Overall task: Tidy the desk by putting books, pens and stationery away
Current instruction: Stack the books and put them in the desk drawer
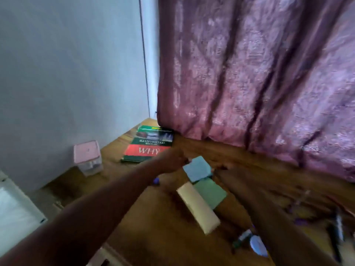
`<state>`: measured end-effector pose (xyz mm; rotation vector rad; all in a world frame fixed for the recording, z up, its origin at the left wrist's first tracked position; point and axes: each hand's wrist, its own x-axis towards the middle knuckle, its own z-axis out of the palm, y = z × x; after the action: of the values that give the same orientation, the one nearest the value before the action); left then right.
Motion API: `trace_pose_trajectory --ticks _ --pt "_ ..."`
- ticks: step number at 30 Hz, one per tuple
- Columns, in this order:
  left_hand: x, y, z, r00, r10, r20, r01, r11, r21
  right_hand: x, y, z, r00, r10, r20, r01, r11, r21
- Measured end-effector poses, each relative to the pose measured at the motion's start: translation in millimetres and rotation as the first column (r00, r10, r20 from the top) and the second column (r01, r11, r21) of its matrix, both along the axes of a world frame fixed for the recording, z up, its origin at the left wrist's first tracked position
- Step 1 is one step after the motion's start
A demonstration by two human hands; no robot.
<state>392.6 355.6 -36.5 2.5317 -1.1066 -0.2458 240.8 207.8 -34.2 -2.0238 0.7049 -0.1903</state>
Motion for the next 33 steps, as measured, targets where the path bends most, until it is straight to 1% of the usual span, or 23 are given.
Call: trace_pose_trajectory --ticks 2,4,5,7,10,11,13,14,16,19,22,23,25,26,28,30,31,33 --pt "54.5 50.3 -5.6 0.978 0.205 0.037 -0.207 0.977 0.057 58.1 36.0 -10.1 1.000 0.013 0.014 -0.014 0.998 0.066" --pt "102.5 85.4 -20.7 0.933 0.355 0.050 -0.359 0.924 0.132 105.6 58.1 -20.6 0.999 0.024 0.021 -0.025 0.999 0.045" --pt "118.3 96.4 -27.6 0.907 0.419 0.044 -0.420 0.891 0.171 122.3 66.6 -21.8 1.000 0.024 -0.010 -0.024 1.000 0.018" --pt "144.7 106.8 -41.8 0.864 0.503 0.003 -0.494 0.848 0.195 154.7 80.4 -22.9 0.995 0.052 -0.087 -0.051 0.999 0.015" --pt "158.4 107.0 -50.7 0.800 0.588 -0.119 -0.567 0.806 0.171 189.9 95.3 -23.4 0.973 0.051 -0.223 -0.023 0.992 0.123" --pt "161.0 105.0 -52.3 0.787 0.600 -0.143 -0.580 0.799 0.159 198.2 99.0 -24.2 0.972 0.027 -0.233 0.018 0.982 0.187" --pt "166.2 97.9 -54.1 0.766 0.614 -0.189 -0.602 0.789 0.121 211.6 102.3 -23.3 0.969 -0.052 -0.241 0.135 0.931 0.340" --pt "168.2 94.4 -55.2 0.756 0.622 -0.206 -0.609 0.783 0.128 217.8 100.4 -26.6 0.963 -0.070 -0.260 0.170 0.908 0.384" --pt "172.8 91.7 -55.7 0.716 0.646 -0.265 -0.628 0.762 0.159 221.9 96.2 -28.4 0.950 -0.071 -0.305 0.197 0.893 0.405" --pt "185.4 92.2 -52.0 0.575 0.642 -0.506 -0.700 0.707 0.103 224.5 89.1 -25.7 0.930 -0.094 -0.354 0.251 0.868 0.429" --pt "192.0 92.4 -43.6 0.456 0.474 -0.753 -0.708 0.706 0.016 230.9 83.7 -25.0 0.915 -0.084 -0.395 0.273 0.849 0.452" --pt "191.5 92.4 -39.6 0.418 0.432 -0.799 -0.718 0.697 0.001 231.5 83.9 -24.0 0.908 -0.086 -0.410 0.284 0.846 0.451" --pt "190.0 92.4 -33.1 0.404 0.427 -0.809 -0.730 0.683 -0.004 232.0 83.4 -27.3 0.915 -0.105 -0.390 0.294 0.836 0.463" --pt "187.7 92.1 -29.2 0.422 0.439 -0.793 -0.717 0.698 0.005 231.3 83.4 -28.3 0.924 -0.111 -0.365 0.292 0.821 0.490" --pt "175.8 91.5 -14.1 0.452 0.429 -0.782 -0.674 0.738 0.016 226.7 83.3 -24.8 0.941 -0.105 -0.322 0.285 0.759 0.586" --pt "166.1 88.1 -2.2 0.471 0.426 -0.772 -0.659 0.752 0.013 219.1 79.4 -18.3 0.951 -0.130 -0.281 0.290 0.691 0.662" --pt "161.6 86.3 3.3 0.471 0.431 -0.769 -0.668 0.744 0.008 213.3 75.1 -14.1 0.951 -0.153 -0.268 0.300 0.664 0.685" --pt "151.6 79.9 13.9 0.444 0.434 -0.784 -0.695 0.719 0.005 198.0 64.8 -2.5 0.951 -0.185 -0.247 0.307 0.649 0.696"
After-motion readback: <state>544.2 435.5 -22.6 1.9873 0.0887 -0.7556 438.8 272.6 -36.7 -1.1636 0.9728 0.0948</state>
